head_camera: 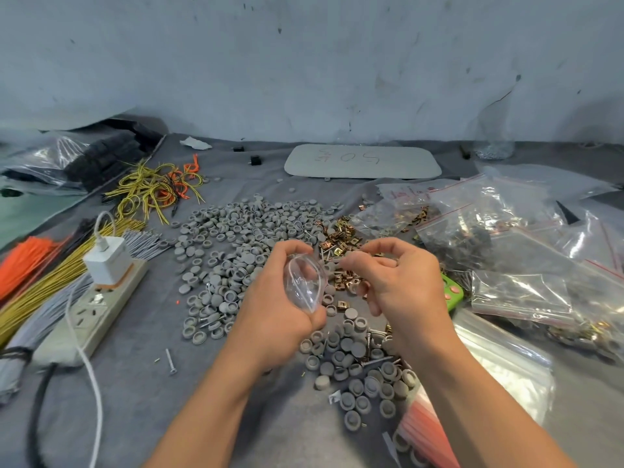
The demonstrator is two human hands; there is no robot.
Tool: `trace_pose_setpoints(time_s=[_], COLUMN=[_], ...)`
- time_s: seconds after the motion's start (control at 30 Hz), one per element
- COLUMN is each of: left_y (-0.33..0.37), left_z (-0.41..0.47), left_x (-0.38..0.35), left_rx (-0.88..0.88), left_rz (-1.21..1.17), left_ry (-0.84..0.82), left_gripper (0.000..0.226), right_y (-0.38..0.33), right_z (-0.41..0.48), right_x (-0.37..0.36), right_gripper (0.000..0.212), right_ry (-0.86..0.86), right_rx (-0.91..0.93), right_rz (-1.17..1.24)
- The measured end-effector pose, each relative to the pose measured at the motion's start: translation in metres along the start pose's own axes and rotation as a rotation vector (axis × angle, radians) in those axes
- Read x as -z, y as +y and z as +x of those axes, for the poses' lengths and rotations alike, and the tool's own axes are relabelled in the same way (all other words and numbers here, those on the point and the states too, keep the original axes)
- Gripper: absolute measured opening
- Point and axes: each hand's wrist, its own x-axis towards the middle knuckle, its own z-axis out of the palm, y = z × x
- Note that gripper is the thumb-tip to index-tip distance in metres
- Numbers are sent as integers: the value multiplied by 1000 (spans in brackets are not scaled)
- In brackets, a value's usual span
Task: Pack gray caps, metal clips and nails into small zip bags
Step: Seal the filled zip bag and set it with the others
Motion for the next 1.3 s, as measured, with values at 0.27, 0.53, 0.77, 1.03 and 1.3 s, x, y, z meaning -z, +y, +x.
trace_pose_setpoints(time_s=[0.27,0.53,0.77,1.03,1.3], left_y=[5,6,2,-12,-10], left_z=[-2,-1,2,2,2], left_x=[-5,-5,-5,9,10], left_rx=[-30,7,33,32,23], left_rz=[90,62,-57,-212,-216], left_ry=[-2,42,69,236,298], left_gripper=[75,76,66,68,69], right_y=[-5,-8,-6,6,30], right_z=[-6,-19,-23,10,13], right_x=[-10,-23,-35,3,-10], right_gripper=[13,42,41,29,10], right_ry=[-66,-112,-207,35,-224], right_rx=[195,438,485,205,69], right_rz=[-205,-635,-575,-803,-1150])
